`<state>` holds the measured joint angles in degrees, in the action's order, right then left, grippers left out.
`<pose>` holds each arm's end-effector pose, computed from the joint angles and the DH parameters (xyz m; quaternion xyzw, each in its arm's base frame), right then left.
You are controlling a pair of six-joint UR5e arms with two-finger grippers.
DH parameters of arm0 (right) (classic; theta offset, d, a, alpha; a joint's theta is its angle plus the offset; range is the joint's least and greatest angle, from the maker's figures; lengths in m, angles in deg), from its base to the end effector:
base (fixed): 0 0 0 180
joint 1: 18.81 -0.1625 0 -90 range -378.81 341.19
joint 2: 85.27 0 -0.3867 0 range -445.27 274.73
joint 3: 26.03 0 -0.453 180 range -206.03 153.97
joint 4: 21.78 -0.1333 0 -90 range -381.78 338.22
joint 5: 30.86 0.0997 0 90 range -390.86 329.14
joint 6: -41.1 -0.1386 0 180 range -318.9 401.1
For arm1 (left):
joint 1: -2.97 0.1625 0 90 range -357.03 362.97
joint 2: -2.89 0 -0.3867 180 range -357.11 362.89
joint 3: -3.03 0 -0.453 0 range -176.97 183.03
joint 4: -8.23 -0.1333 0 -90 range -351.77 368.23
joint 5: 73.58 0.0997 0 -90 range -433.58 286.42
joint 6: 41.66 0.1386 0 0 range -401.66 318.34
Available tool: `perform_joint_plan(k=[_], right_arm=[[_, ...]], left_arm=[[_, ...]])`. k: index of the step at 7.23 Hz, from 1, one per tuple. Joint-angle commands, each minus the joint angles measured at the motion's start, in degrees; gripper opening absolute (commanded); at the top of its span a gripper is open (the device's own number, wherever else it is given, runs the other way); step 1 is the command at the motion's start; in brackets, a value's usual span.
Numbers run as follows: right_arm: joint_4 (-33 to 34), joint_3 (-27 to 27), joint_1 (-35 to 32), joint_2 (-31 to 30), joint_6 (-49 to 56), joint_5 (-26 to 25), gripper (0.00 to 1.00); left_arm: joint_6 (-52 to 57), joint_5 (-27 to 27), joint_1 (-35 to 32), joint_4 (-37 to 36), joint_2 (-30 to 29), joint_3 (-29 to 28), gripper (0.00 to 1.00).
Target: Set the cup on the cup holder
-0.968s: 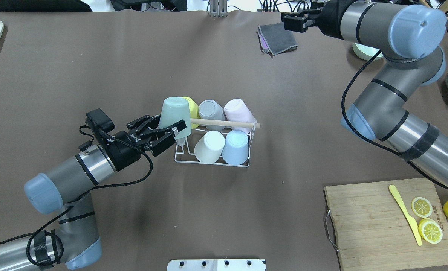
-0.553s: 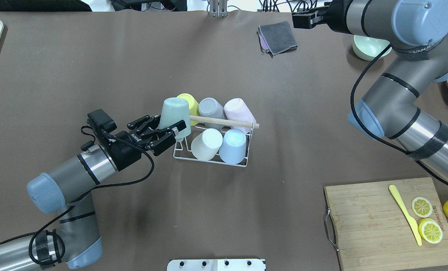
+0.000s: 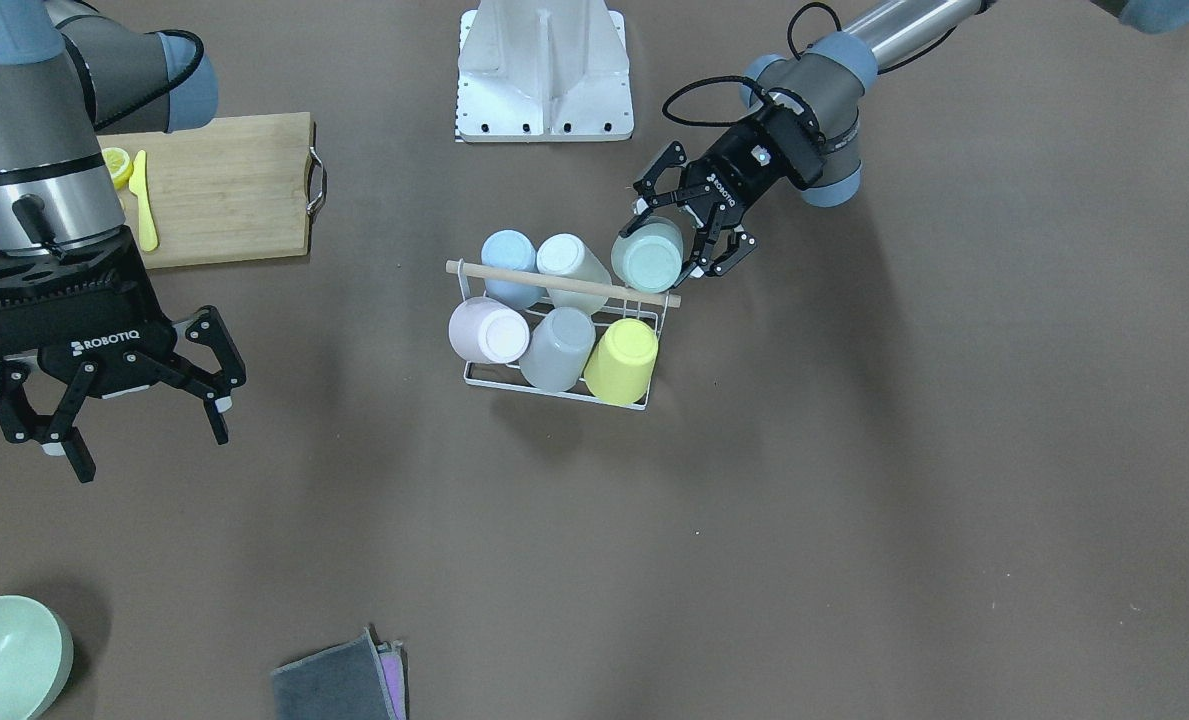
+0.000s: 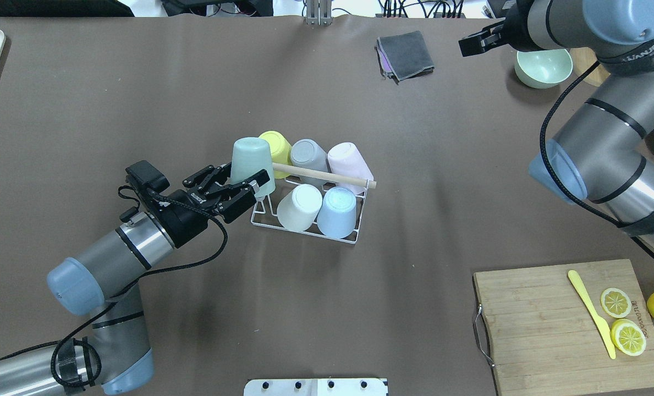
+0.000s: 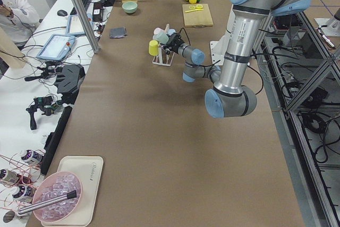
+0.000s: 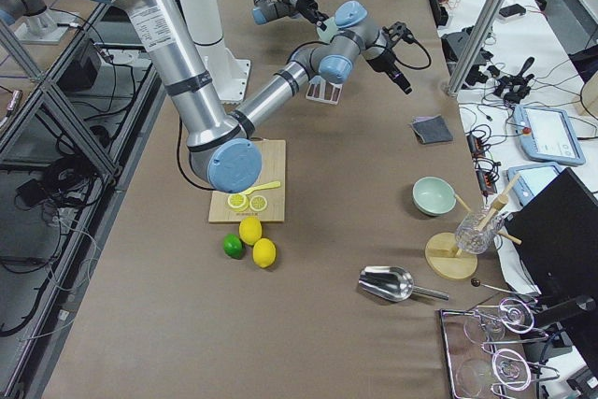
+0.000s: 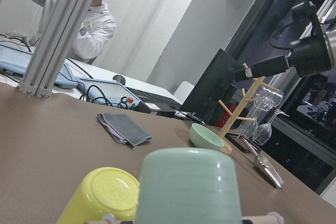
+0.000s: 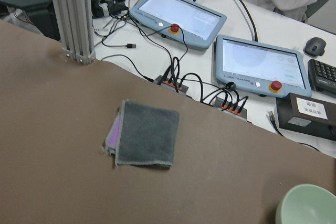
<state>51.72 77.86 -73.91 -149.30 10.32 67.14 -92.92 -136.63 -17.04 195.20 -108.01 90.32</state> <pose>-0.2993 -0.6283 0.2128 0.3625 -0.3071 -0.0645 0.8776 0.5321 -0.4025 0.2396 0.5115 0.6541 -0.1092 0.5464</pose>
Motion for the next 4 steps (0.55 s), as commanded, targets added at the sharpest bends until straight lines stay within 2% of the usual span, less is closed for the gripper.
perform_joint_plan(k=[1, 4], right_arm=[[5.2, 2.2, -1.9, -3.9, 4.0, 3.4, 1.0], [5.4, 3.3, -3.2, -7.2, 7.1, 4.9, 1.0]], left_arm=[[-0.1, 6.1, 1.1, 0.1, -0.5, -1.1, 0.99], [0.0, 6.4, 0.8, 0.1, -0.2, -0.5, 0.98]])
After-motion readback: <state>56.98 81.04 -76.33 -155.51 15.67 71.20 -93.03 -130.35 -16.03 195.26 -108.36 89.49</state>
